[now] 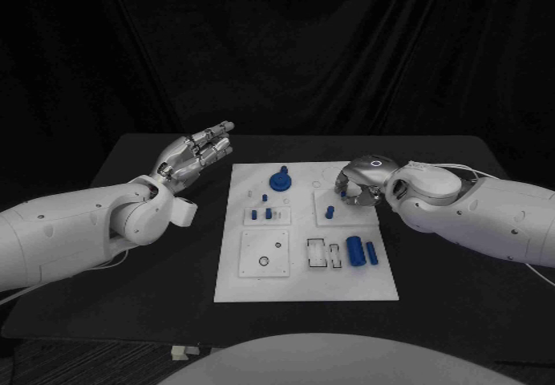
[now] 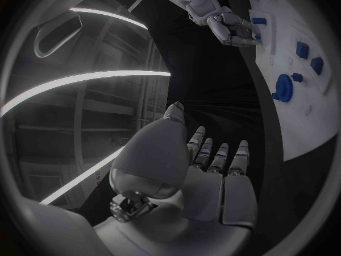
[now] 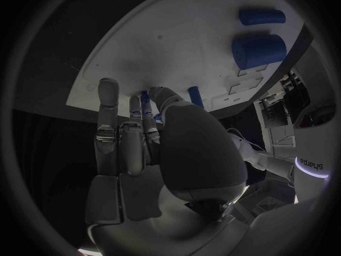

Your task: Assemble the parts on the task board

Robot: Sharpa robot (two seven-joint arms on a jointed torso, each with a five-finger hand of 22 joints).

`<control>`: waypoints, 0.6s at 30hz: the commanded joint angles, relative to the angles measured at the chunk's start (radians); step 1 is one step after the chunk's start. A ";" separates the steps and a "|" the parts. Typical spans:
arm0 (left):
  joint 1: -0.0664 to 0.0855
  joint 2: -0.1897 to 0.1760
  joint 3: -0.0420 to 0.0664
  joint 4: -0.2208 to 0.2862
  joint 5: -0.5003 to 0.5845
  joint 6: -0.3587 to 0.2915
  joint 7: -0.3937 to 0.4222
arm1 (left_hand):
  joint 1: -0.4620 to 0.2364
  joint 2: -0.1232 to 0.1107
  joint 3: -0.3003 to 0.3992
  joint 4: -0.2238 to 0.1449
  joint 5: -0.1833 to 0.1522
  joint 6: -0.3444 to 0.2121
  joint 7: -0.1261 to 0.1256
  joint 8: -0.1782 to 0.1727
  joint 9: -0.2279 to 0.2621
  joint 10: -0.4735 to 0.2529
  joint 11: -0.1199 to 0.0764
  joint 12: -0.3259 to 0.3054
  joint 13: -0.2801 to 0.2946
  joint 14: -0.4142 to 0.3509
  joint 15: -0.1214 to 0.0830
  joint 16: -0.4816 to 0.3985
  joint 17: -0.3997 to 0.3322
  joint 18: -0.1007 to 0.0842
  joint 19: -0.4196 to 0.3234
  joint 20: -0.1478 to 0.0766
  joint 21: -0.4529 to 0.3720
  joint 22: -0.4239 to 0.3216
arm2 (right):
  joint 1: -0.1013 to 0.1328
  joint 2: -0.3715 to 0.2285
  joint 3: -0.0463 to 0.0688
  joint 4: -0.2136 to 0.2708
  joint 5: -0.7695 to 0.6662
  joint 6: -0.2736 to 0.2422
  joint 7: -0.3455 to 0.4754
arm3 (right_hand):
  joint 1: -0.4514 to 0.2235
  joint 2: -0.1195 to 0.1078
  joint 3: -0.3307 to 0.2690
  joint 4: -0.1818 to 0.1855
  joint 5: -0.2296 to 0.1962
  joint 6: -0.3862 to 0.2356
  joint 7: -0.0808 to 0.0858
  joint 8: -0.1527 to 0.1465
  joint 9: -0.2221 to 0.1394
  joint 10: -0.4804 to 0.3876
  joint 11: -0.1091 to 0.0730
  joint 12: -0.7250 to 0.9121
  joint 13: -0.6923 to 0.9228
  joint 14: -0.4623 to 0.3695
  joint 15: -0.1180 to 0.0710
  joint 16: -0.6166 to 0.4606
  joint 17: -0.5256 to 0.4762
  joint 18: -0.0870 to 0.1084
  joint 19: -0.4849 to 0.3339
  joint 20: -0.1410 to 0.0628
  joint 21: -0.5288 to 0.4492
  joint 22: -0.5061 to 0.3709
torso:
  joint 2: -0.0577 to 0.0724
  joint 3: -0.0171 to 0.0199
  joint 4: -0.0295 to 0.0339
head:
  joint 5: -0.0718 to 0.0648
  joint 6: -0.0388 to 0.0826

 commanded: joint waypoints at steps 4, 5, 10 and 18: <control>-0.002 0.003 0.001 0.000 0.008 0.012 0.111 | 0.023 -0.001 -0.008 -0.003 0.014 0.015 0.011 0.004 0.003 0.001 0.008 0.010 0.002 0.004 0.010 0.014 0.003 0.007 0.016 0.000 0.010 0.018 | -0.004 0.001 0.001 -0.003 0.013 -0.013 0.012 | 0.017 -0.001 0.016 -0.011 -0.003 0.020 -0.002 0.014 0.013 0.022 -0.003 0.013 -0.001 0.065 -0.006 -0.001 0.135 -0.004 0.002 -0.004 0.001 0.009 | -0.001 -0.0001 -0.0001 | -0.002 0.000; -0.002 0.003 0.001 0.000 0.008 0.012 0.111 | 0.023 -0.001 -0.008 -0.003 0.014 0.015 0.011 0.004 0.003 0.001 0.008 0.010 0.002 0.004 0.010 0.014 0.003 0.007 0.016 0.000 0.010 0.018 | -0.004 0.001 0.001 -0.003 0.013 -0.016 0.014 | 0.020 0.000 0.019 -0.015 -0.003 0.025 -0.002 0.016 0.016 0.027 -0.003 0.015 0.000 0.065 -0.007 0.000 0.136 -0.005 0.003 -0.004 0.003 0.011 | -0.001 -0.0001 -0.0002 | -0.003 0.000; -0.003 0.004 0.001 -0.001 0.008 0.013 0.109 | 0.035 0.001 -0.009 -0.005 0.025 0.022 0.017 0.005 0.003 0.002 0.010 0.012 0.002 0.008 0.015 0.020 0.004 0.004 0.023 0.001 0.013 0.028 | -0.005 0.000 0.001 -0.001 0.014 -0.043 0.026 | 0.028 0.006 0.032 -0.031 -0.006 0.049 -0.003 0.030 0.035 0.060 -0.008 0.027 0.001 0.066 -0.009 0.001 0.137 -0.006 0.003 -0.007 0.015 0.023 | -0.001 0.0000 0.0003 | -0.003 0.000; -0.004 0.007 0.001 -0.003 0.008 0.016 0.103 | 0.062 0.007 -0.007 -0.014 0.046 0.042 0.028 0.007 0.005 0.005 0.017 0.017 0.003 0.016 0.025 0.033 0.006 -0.009 0.044 0.002 0.021 0.054 | -0.004 -0.006 0.001 0.003 0.014 -0.092 0.042 | 0.040 0.014 0.042 -0.051 -0.016 0.080 -0.006 0.046 0.056 0.098 -0.016 0.039 0.002 0.067 -0.009 0.003 0.139 -0.008 0.004 -0.009 0.030 0.036 | -0.002 -0.0006 -0.0008 | 0.000 0.000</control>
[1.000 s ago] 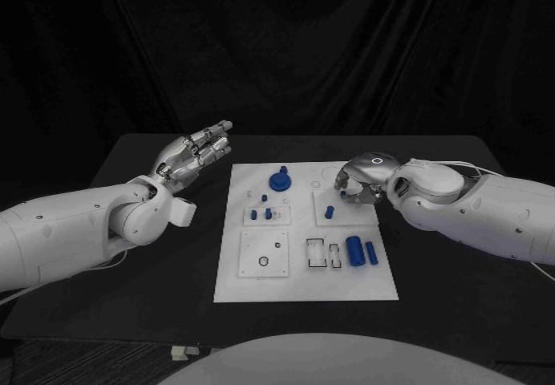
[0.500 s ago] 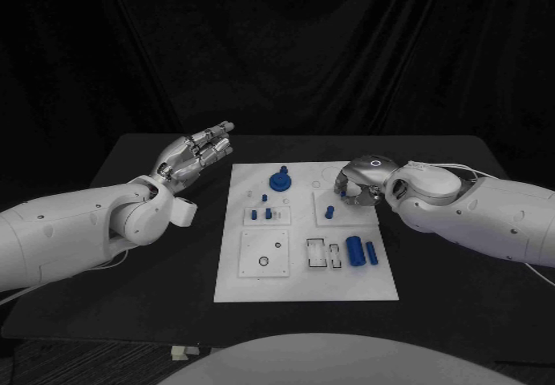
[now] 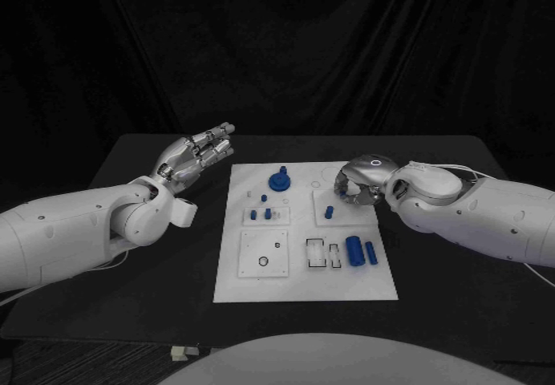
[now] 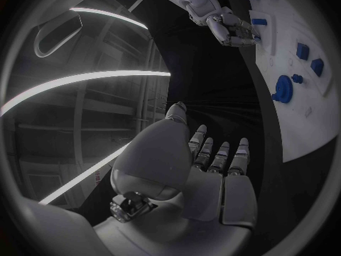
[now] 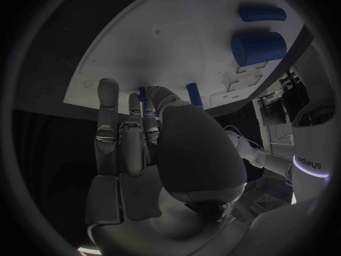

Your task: Assemble the parts on the task board

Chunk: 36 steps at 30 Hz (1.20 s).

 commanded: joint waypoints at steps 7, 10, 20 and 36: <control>-0.003 0.002 0.001 -0.001 0.008 0.014 0.098 | 0.034 0.004 0.003 -0.015 0.027 0.029 0.008 0.010 0.003 0.003 0.010 0.008 0.002 0.007 0.015 0.017 0.003 -0.026 0.028 -0.001 0.013 0.021 | 0.000 -0.011 0.001 0.012 0.001 -0.086 0.022 | 0.018 0.008 0.005 -0.019 -0.009 0.022 0.000 0.011 0.014 0.029 -0.004 0.008 0.001 0.067 -0.004 0.001 0.137 -0.010 0.000 -0.003 0.011 0.044 | -0.001 -0.0004 -0.0002 | 0.006 0.000; -0.003 0.001 0.001 -0.001 0.008 0.015 0.095 | 0.038 0.006 0.004 -0.017 0.032 0.034 0.010 0.011 0.004 0.004 0.012 0.009 0.002 0.008 0.016 0.020 0.004 -0.031 0.032 -0.001 0.015 0.023 | 0.008 -0.020 0.001 0.024 0.001 -0.104 0.023 | 0.019 0.009 0.005 -0.022 -0.010 0.026 0.000 0.012 0.018 0.036 -0.004 0.009 0.001 0.067 -0.002 0.001 0.137 -0.011 0.000 -0.002 0.014 0.045 | -0.001 -0.0004 0.0003 | 0.007 0.000; -0.003 0.003 0.001 -0.005 0.008 0.020 0.089 | 0.043 0.008 0.005 -0.020 0.039 0.043 0.014 0.012 0.005 0.004 0.014 0.010 0.002 0.011 0.019 0.023 0.004 -0.038 0.039 -0.002 0.017 0.028 | 0.068 -0.059 0.001 0.109 0.003 -0.113 0.008 | 0.021 -0.002 0.073 -0.038 -0.142 0.034 0.004 0.002 0.035 0.056 -0.003 -0.005 -0.011 0.068 0.003 0.000 0.137 -0.012 -0.005 0.001 0.028 0.048 | -0.002 -0.0006 0.0012 | 0.012 0.000; -0.004 0.005 0.001 -0.007 0.008 0.025 0.087 | 0.045 0.009 0.006 -0.020 0.041 0.044 0.015 0.012 0.005 0.004 0.016 0.009 0.002 0.010 0.019 0.022 0.004 -0.040 0.038 -0.002 0.016 0.024 | 0.076 -0.053 0.001 0.326 0.005 -0.096 -0.014 | 0.009 -0.015 0.105 -0.042 -0.168 0.023 0.012 -0.013 0.039 0.061 0.003 -0.011 -0.015 0.071 0.008 0.008 0.145 -0.014 -0.001 0.005 0.051 0.051 | -0.003 -0.0010 0.0011 | 0.027 0.000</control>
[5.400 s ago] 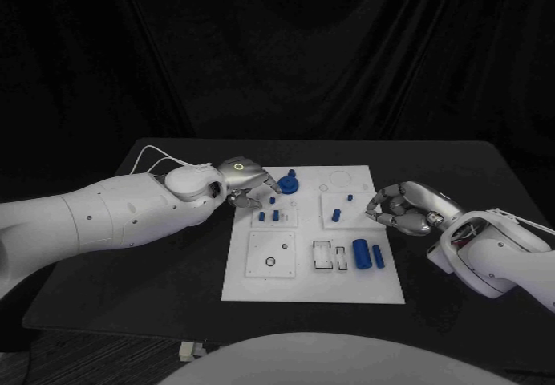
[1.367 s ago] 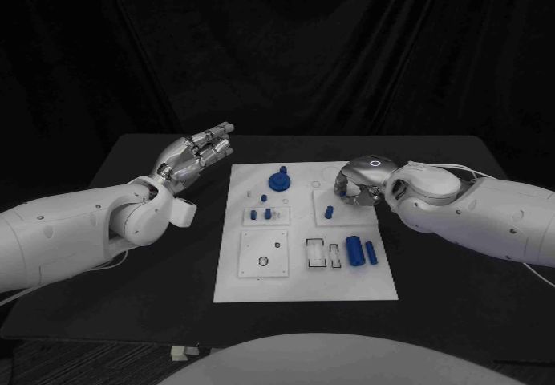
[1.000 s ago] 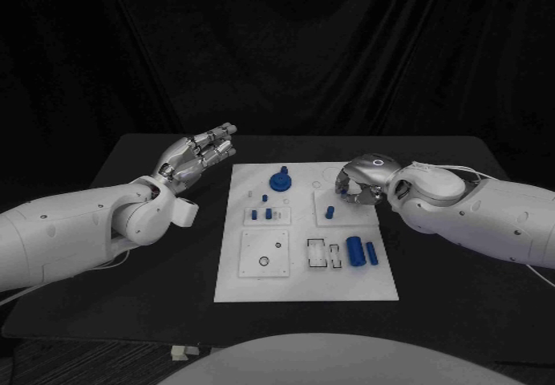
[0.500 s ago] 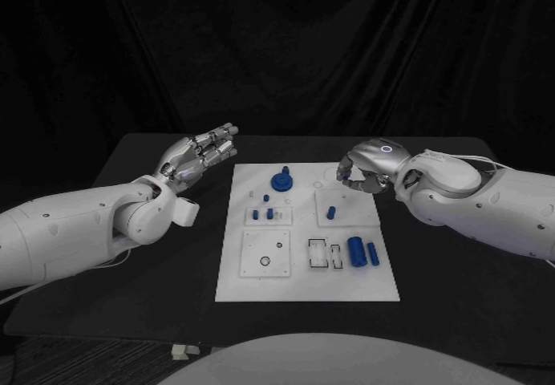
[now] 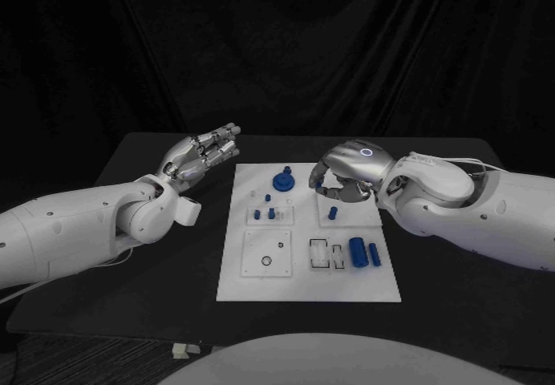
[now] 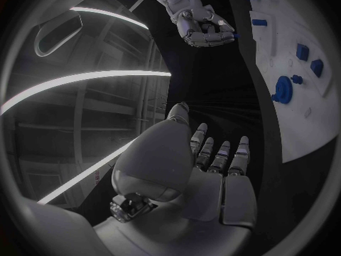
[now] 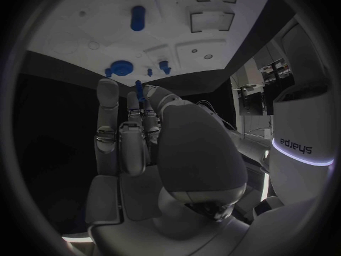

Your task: Assemble the parts on the task board

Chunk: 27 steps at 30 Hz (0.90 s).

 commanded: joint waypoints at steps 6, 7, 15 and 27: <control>-0.002 0.003 0.001 -0.001 0.007 0.023 0.092 | 0.003 -0.015 -0.016 -0.004 0.005 0.014 0.006 0.005 0.002 0.003 0.009 0.006 0.001 -0.003 0.006 0.002 0.000 -0.020 0.009 -0.002 0.003 -0.004 | -0.051 0.046 0.000 0.055 0.000 0.015 -0.021 | 0.001 -0.011 0.013 -0.005 -0.002 -0.008 0.009 -0.009 0.002 0.020 -0.011 -0.004 -0.002 0.071 0.009 0.004 0.145 -0.015 0.000 0.006 0.008 0.052 | -0.001 0.0003 0.0002 | 0.025 0.000; -0.003 0.004 0.001 -0.001 0.007 0.023 0.093 | -0.001 -0.017 -0.020 0.001 0.003 0.013 0.006 0.005 0.001 0.003 0.010 0.006 0.001 -0.005 0.004 -0.001 -0.001 -0.023 0.007 -0.003 0.001 -0.012 | -0.058 0.054 0.000 0.055 -0.002 0.019 -0.020 | 0.001 -0.013 0.016 -0.007 0.000 -0.009 0.009 -0.011 0.002 0.020 -0.011 -0.005 -0.002 0.071 0.010 0.004 0.145 -0.015 0.000 0.006 0.008 0.052 | -0.001 0.0004 0.0000 | 0.027 0.000; -0.003 0.003 0.001 0.000 0.007 0.015 0.105 | -0.009 -0.015 -0.034 0.023 -0.005 0.009 0.006 0.003 0.001 0.003 0.013 0.005 0.001 -0.032 -0.045 -0.037 -0.008 -0.039 -0.041 -0.010 -0.024 -0.102 | -0.116 0.114 0.000 0.027 -0.042 0.051 -0.016 | -0.002 -0.017 0.021 -0.008 -0.001 -0.012 0.012 -0.015 0.003 0.017 -0.008 -0.007 -0.003 0.071 0.011 0.004 0.145 -0.015 -0.001 0.007 0.007 0.051 | -0.002 0.0004 -0.0015 | 0.039 0.000; -0.007 0.001 0.001 0.003 0.007 0.021 0.104 | -0.002 -0.009 -0.032 0.021 -0.002 0.009 0.009 0.003 0.001 -0.001 0.015 0.000 0.000 -0.036 -0.052 -0.041 -0.009 -0.038 -0.052 -0.012 -0.027 -0.121 | -0.164 0.161 0.000 -0.024 -0.052 0.064 -0.020 | -0.004 -0.019 0.027 -0.011 -0.002 -0.018 0.014 -0.020 0.002 0.015 -0.006 -0.009 -0.005 0.071 0.013 0.005 0.145 -0.015 -0.001 0.008 0.008 0.051 | 0.003 0.0006 0.0009 | 0.048 0.000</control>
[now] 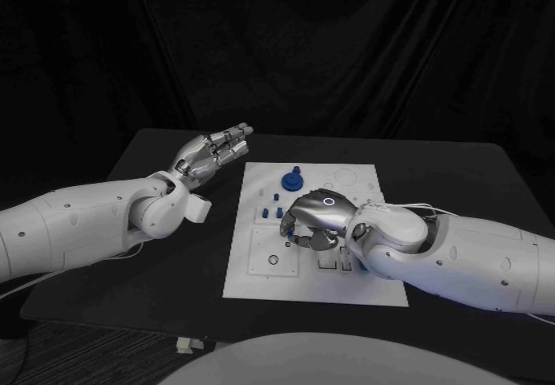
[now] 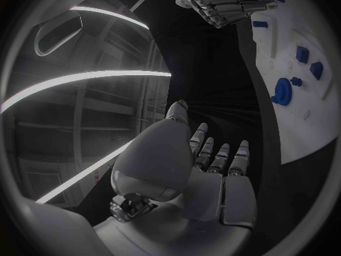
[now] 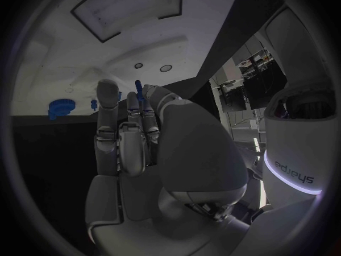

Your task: Assemble the parts on the task board

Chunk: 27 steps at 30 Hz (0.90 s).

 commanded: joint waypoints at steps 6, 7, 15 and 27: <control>-0.008 0.000 0.001 0.003 0.007 0.016 0.102 | 0.009 0.009 0.002 0.000 0.000 0.003 0.003 0.004 0.001 -0.002 0.008 0.000 0.000 -0.002 -0.002 -0.004 0.000 -0.005 -0.007 0.002 -0.002 0.001 | -0.012 0.014 0.001 -0.018 -0.018 0.010 -0.016 | -0.002 -0.008 0.009 0.000 0.001 -0.008 0.004 -0.005 0.001 0.013 -0.007 0.000 0.000 0.072 0.007 0.005 0.145 -0.015 -0.001 0.008 0.003 0.051 | 0.002 0.0002 0.0000 | 0.006 0.000; -0.008 0.000 0.001 0.003 0.007 0.016 0.102 | 0.009 0.009 0.002 0.000 0.000 0.003 0.003 0.004 0.001 -0.002 0.008 0.000 0.000 -0.002 -0.002 -0.004 0.000 -0.005 -0.007 0.002 -0.002 0.001 | -0.012 0.015 0.001 -0.018 -0.018 0.010 -0.017 | -0.002 -0.008 0.009 0.000 0.001 -0.008 0.004 -0.005 0.001 0.013 -0.007 0.000 0.000 0.072 0.007 0.005 0.145 -0.015 -0.001 0.008 0.003 0.051 | 0.002 0.0001 -0.0003 | 0.007 0.000; -0.015 -0.002 0.001 0.003 0.007 0.017 0.101 | 0.014 0.010 0.004 -0.002 0.002 0.006 0.003 0.004 0.001 -0.002 0.008 0.000 0.000 -0.001 0.002 -0.001 0.001 -0.004 -0.006 0.003 -0.002 0.003 | -0.015 0.022 0.001 -0.024 -0.019 0.008 -0.016 | -0.001 -0.008 0.010 -0.001 0.000 -0.008 0.004 -0.006 0.001 0.013 -0.007 -0.001 0.000 0.072 0.007 0.005 0.145 -0.014 -0.002 0.008 0.001 0.050 | 0.001 -0.0001 0.0005 | 0.007 0.000; -0.023 -0.003 0.001 0.001 0.007 0.018 0.100 | 0.019 0.012 0.005 -0.004 0.003 0.012 0.005 0.005 0.002 -0.002 0.009 0.000 0.000 0.001 0.011 0.003 0.002 -0.002 -0.004 0.005 -0.001 0.007 | -0.023 0.028 0.001 -0.030 -0.019 0.023 -0.018 | -0.002 -0.008 0.011 -0.002 0.000 -0.009 0.004 -0.006 0.002 0.013 -0.006 -0.001 0.000 0.071 0.007 0.002 0.143 -0.014 -0.002 0.009 0.000 0.050 | 0.000 0.0001 0.0007 | 0.012 0.000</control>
